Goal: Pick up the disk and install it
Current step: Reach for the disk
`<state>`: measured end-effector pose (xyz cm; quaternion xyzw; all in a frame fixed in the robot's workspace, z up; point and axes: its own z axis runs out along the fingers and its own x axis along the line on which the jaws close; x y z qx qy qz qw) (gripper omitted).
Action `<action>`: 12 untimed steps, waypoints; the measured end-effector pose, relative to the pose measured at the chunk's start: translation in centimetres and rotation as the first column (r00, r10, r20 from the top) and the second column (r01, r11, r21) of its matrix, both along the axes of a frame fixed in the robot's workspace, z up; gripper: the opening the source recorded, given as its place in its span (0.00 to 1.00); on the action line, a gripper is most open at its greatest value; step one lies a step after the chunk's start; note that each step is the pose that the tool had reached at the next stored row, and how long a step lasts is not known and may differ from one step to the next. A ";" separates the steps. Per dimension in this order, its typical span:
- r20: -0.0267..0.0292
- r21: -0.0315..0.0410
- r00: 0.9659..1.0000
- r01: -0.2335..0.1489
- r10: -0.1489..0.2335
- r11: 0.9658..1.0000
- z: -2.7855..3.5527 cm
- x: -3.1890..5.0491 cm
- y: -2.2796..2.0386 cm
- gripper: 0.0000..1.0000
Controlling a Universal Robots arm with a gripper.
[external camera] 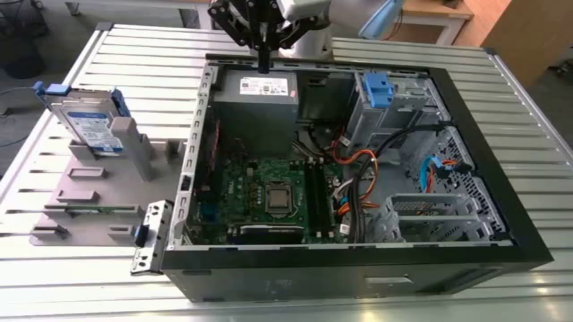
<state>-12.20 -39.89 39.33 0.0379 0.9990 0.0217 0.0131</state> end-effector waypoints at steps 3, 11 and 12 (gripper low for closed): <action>0.000 0.000 1.000 0.000 0.000 1.000 0.00 0.00 0.00 0.11; 0.000 0.000 1.000 0.000 0.000 1.000 0.00 -0.04 0.00 0.11; 0.000 0.000 1.000 0.000 0.000 1.000 0.00 -0.09 0.00 0.11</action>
